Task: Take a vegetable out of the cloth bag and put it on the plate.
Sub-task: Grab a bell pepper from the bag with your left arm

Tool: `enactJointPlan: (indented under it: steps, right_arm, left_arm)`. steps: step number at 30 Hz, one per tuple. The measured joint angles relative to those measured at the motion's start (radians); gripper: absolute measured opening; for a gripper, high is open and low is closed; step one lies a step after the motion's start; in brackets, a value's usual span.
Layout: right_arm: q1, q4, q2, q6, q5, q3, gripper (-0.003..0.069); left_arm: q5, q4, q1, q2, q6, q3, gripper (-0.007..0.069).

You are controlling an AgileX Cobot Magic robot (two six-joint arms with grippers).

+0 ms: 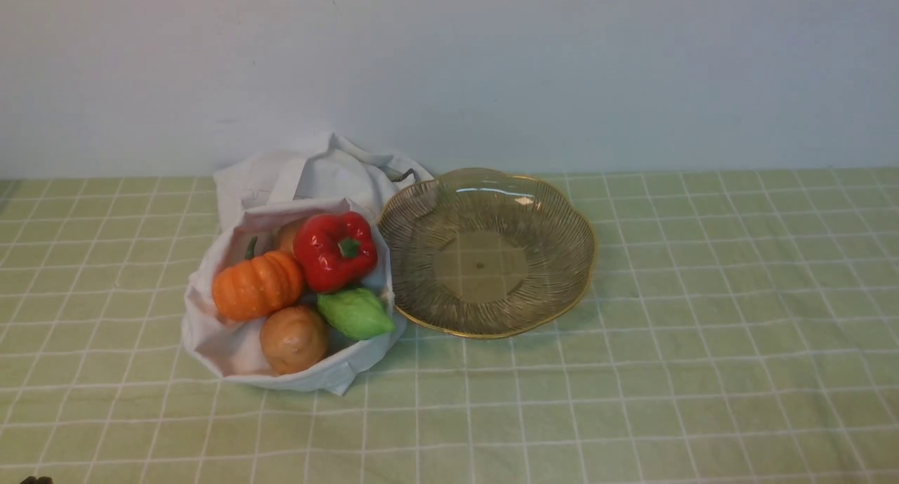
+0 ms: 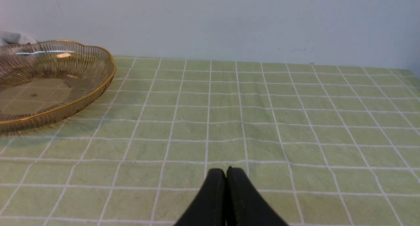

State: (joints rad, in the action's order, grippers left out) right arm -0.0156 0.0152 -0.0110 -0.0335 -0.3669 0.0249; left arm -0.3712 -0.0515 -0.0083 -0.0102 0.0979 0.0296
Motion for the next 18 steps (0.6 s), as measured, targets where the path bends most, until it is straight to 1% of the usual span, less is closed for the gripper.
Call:
enactJointPlan:
  steps: [14,15,16,17,18]
  right_arm:
    - [0.000,0.000,0.000,0.000,0.000,0.000,-0.0015]
    - [0.000,0.000,0.000,0.000,0.000,0.000,-0.0015]
    - [0.000,0.000,0.000,0.000,0.000,0.000,-0.0015]
    - [0.000,0.000,0.000,0.000,0.000,0.000,-0.0015]
    - [0.000,0.000,0.000,0.000,0.000,0.000,-0.0015]
  left_arm:
    - [0.000,-0.001,0.000,0.000,-0.001,0.000,-0.0004]
    - [0.000,-0.013,0.000,0.000,-0.009,0.000,-0.0004]
    - [0.000,-0.051,0.000,0.000,-0.033,0.000,-0.0004]
    - [0.001,-0.132,0.000,0.000,-0.084,0.000,-0.0004]
    - [0.001,-0.148,0.000,0.000,-0.098,0.000,-0.0004]
